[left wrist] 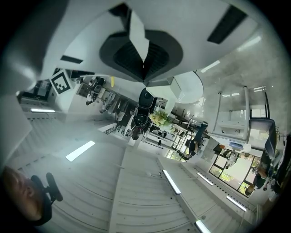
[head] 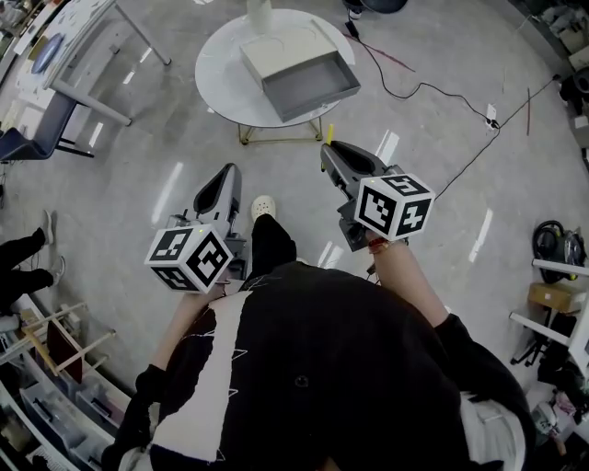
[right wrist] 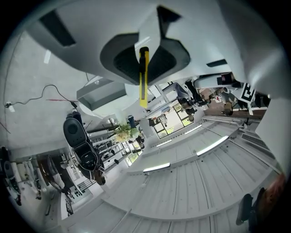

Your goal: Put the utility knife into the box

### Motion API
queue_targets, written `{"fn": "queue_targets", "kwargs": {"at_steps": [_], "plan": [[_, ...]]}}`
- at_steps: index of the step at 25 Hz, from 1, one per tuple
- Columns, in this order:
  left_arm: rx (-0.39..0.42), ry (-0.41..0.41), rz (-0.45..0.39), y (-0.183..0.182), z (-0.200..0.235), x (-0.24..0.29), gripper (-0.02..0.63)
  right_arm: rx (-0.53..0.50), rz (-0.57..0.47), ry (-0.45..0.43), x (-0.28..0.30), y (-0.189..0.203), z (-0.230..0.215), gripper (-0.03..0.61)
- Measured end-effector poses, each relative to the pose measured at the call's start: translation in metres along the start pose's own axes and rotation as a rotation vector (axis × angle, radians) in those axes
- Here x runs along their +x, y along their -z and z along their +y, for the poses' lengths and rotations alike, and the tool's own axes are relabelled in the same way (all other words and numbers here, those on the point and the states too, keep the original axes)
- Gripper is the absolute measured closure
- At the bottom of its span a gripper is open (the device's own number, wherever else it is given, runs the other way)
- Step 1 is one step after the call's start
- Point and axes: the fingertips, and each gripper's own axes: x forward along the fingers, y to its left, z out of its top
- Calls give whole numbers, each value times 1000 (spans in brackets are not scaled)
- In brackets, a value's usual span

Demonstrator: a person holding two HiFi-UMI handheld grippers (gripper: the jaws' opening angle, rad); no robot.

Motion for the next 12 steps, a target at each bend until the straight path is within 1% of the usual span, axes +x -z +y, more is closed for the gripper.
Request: {"fn": "queue_targets", "kwargs": {"at_steps": [5, 12], "plan": [[-23, 34, 26, -11, 16, 23, 601, 20, 2, 22, 19, -8, -3, 523], [-19, 109, 61, -35, 23, 74, 601, 45, -1, 63, 41, -30, -16, 523]]}}
